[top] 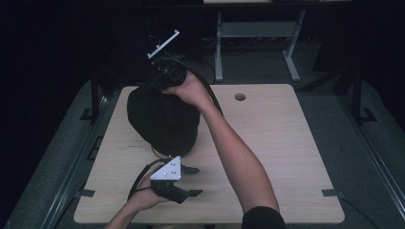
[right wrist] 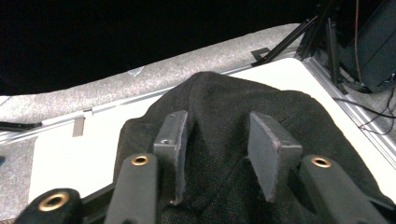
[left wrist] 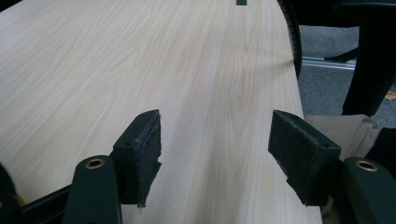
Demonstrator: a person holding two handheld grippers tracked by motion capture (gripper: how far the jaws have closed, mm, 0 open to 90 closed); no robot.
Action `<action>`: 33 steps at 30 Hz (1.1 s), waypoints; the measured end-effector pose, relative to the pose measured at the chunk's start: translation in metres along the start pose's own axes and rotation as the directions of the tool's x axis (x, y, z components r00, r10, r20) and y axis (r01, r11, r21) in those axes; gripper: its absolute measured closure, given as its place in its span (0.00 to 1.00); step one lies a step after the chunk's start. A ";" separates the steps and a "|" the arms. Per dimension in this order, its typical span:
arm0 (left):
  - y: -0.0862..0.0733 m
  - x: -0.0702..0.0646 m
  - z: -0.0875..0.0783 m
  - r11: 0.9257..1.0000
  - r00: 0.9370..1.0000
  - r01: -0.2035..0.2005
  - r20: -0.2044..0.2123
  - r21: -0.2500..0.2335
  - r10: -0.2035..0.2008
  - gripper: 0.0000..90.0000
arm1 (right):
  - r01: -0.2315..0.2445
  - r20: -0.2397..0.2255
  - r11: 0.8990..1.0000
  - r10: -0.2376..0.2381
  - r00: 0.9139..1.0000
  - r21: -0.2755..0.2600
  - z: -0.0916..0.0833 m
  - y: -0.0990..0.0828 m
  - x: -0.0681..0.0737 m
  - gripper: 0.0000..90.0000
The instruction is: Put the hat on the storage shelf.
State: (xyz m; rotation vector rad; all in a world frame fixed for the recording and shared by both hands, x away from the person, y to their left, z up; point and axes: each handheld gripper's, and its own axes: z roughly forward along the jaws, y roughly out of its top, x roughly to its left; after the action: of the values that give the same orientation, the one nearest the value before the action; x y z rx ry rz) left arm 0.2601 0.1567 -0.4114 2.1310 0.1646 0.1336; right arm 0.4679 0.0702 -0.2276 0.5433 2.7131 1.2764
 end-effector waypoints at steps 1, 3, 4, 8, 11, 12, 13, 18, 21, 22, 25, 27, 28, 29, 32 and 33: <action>0.000 0.001 -0.001 1.000 1.000 0.000 0.000 0.000 0.000 0.38 | -0.009 0.001 1.000 0.009 1.000 0.002 -0.001 0.000 0.000 0.58; -0.001 0.000 -0.001 1.000 1.000 0.004 0.001 -0.005 -0.004 0.38 | -0.006 0.001 1.000 0.006 1.000 0.000 -0.002 -0.001 -0.001 0.56; -0.001 0.000 -0.001 1.000 1.000 0.007 0.001 -0.009 -0.007 0.38 | -0.007 0.004 1.000 0.007 1.000 -0.003 -0.004 -0.002 -0.001 0.54; -0.002 -0.001 -0.001 1.000 1.000 0.015 0.001 -0.014 -0.015 0.38 | -0.026 -0.010 0.999 0.026 1.000 -0.034 -0.014 -0.005 -0.003 0.49; -0.002 0.000 -0.002 1.000 1.000 0.005 -0.005 -0.004 -0.005 0.38 | -0.032 -0.014 0.998 0.032 0.999 -0.051 -0.023 -0.008 -0.002 0.47; -0.002 0.000 -0.002 1.000 1.000 0.005 -0.005 -0.004 -0.005 0.38 | -0.032 -0.014 0.998 0.032 0.999 -0.051 -0.023 -0.008 -0.002 0.47; -0.002 0.001 -0.003 1.000 1.000 0.005 -0.007 0.002 -0.005 0.38 | -0.037 -0.018 0.998 0.036 0.999 -0.058 -0.025 -0.009 -0.002 0.46; -0.004 0.002 -0.003 1.000 1.000 0.025 -0.008 -0.009 -0.025 0.37 | -0.043 -0.008 0.996 0.042 0.999 -0.082 -0.035 -0.016 -0.003 0.44; -0.005 0.003 -0.003 1.000 0.999 0.030 -0.014 -0.006 -0.030 0.36 | -0.055 -0.014 0.993 0.054 0.998 -0.100 -0.041 -0.020 -0.003 0.42; -0.005 0.003 -0.003 0.999 0.999 0.036 -0.017 -0.008 -0.037 0.36 | -0.047 -0.011 0.994 0.046 0.999 -0.098 -0.042 -0.021 -0.004 0.41; -0.005 0.004 -0.004 0.999 0.999 0.038 -0.026 0.002 -0.038 0.35 | -0.061 -0.015 0.993 0.060 0.998 -0.103 -0.047 -0.025 -0.002 0.40; -0.006 0.005 -0.005 0.999 0.998 0.043 -0.035 0.002 -0.043 0.34 | -0.072 -0.013 0.991 0.071 0.997 -0.112 -0.054 -0.028 -0.002 0.37; -0.006 0.005 -0.005 0.999 0.998 0.043 -0.035 0.002 -0.043 0.34 | -0.072 -0.013 0.991 0.071 0.997 -0.112 -0.054 -0.028 -0.002 0.37; -0.007 0.006 -0.005 0.999 0.998 0.049 -0.039 0.001 -0.049 0.34 | -0.078 -0.015 0.990 0.076 0.997 -0.121 -0.058 -0.032 -0.002 0.36; -0.008 0.007 -0.006 0.999 0.998 0.051 -0.043 -0.001 -0.051 0.33 | -0.086 -0.018 0.989 0.085 0.996 -0.124 -0.063 -0.036 -0.003 0.34; -0.008 0.007 -0.006 0.998 0.998 0.055 -0.044 0.003 -0.055 0.32 | -0.093 -0.018 0.988 0.091 0.996 -0.126 -0.064 -0.037 -0.003 0.33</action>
State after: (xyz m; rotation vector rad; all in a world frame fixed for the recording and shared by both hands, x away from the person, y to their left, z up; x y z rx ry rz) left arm 0.2658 0.1674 -0.4144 2.1265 0.2489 0.1477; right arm 0.4450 0.0008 -0.2142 0.6555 2.6213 1.4666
